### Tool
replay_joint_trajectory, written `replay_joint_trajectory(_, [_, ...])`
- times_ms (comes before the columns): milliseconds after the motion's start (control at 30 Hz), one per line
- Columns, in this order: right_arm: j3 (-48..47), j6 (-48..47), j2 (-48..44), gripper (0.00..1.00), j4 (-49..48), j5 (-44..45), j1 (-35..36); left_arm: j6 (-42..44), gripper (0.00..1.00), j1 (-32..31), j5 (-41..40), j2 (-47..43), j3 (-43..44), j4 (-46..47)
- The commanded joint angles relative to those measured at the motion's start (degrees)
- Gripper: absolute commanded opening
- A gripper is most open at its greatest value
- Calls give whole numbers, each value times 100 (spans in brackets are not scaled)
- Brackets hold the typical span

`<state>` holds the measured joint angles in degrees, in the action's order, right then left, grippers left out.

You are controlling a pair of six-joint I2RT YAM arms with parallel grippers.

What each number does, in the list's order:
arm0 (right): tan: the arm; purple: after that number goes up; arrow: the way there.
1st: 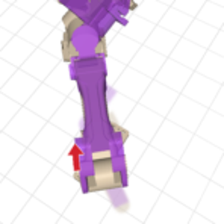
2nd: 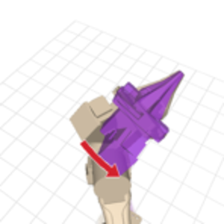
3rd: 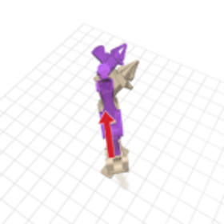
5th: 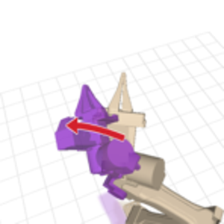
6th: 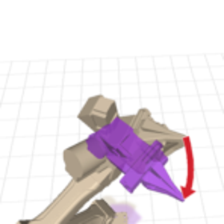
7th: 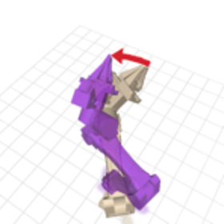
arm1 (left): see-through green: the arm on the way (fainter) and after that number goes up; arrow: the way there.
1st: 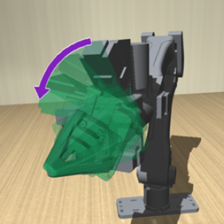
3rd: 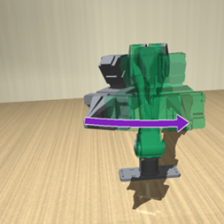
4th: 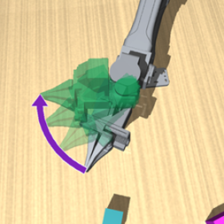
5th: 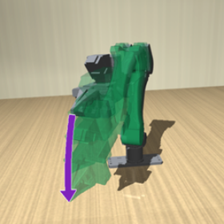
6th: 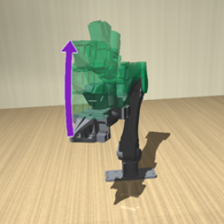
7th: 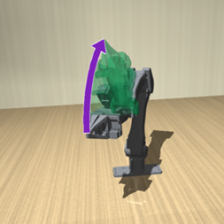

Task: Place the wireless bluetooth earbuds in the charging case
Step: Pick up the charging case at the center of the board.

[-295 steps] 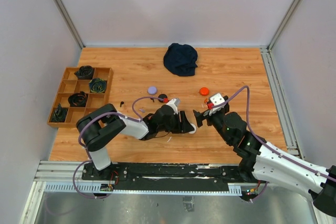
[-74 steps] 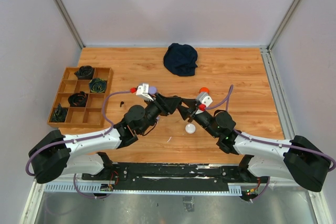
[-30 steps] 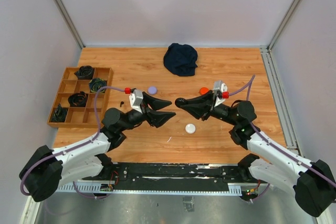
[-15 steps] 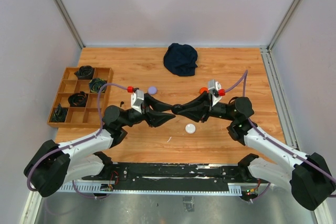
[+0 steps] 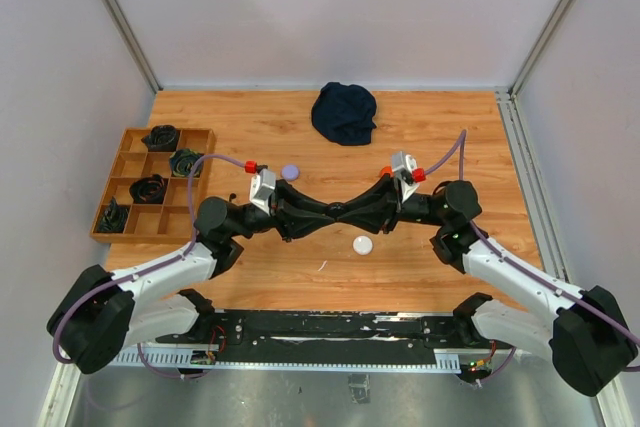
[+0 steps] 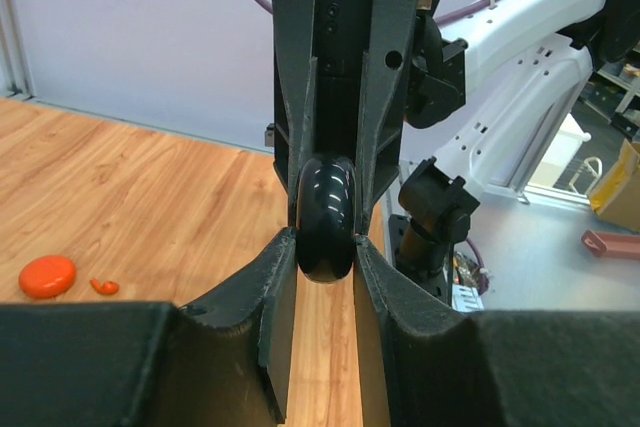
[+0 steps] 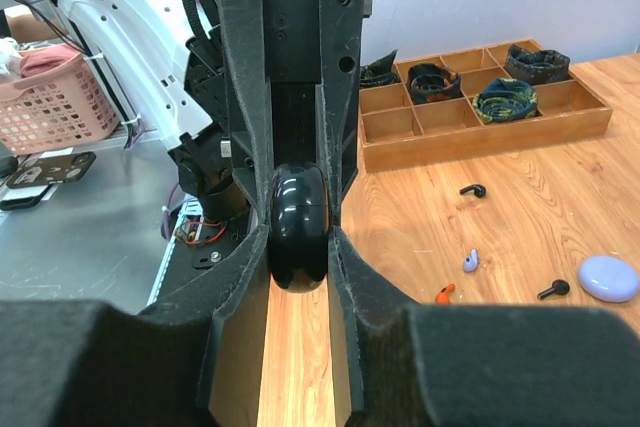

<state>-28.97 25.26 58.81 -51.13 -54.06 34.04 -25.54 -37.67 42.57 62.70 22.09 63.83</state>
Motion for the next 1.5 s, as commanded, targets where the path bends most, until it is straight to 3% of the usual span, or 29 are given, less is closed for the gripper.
replay_joint_trajectory(0, [-256,-129,-2,14,-105,-189,-87,47,26,40,155,39,224,-121])
replay_joint_trajectory(133, [-303,-348,-54,18,233,-241,-89,100,15,40,171,-13,297,-399])
replay_joint_trajectory(267, [-440,-980,-247,25,1119,-236,-86,543,5,42,145,-151,523,-1462])
replay_joint_trajectory(533, [-935,-2233,-509,46,3185,-262,-85,1396,1,40,196,-404,926,-3113])
replay_joint_trajectory(667, [-1076,-2565,-473,51,3686,-274,-85,1837,0,40,143,-439,1273,-4038])
replay_joint_trajectory(967, [-1022,-2602,-282,50,3612,-185,-77,2439,0,36,108,-584,1750,-5078])
replay_joint_trajectory(1467, [-728,-2099,68,41,2452,-399,-65,2433,0,32,222,-522,1876,-5173])
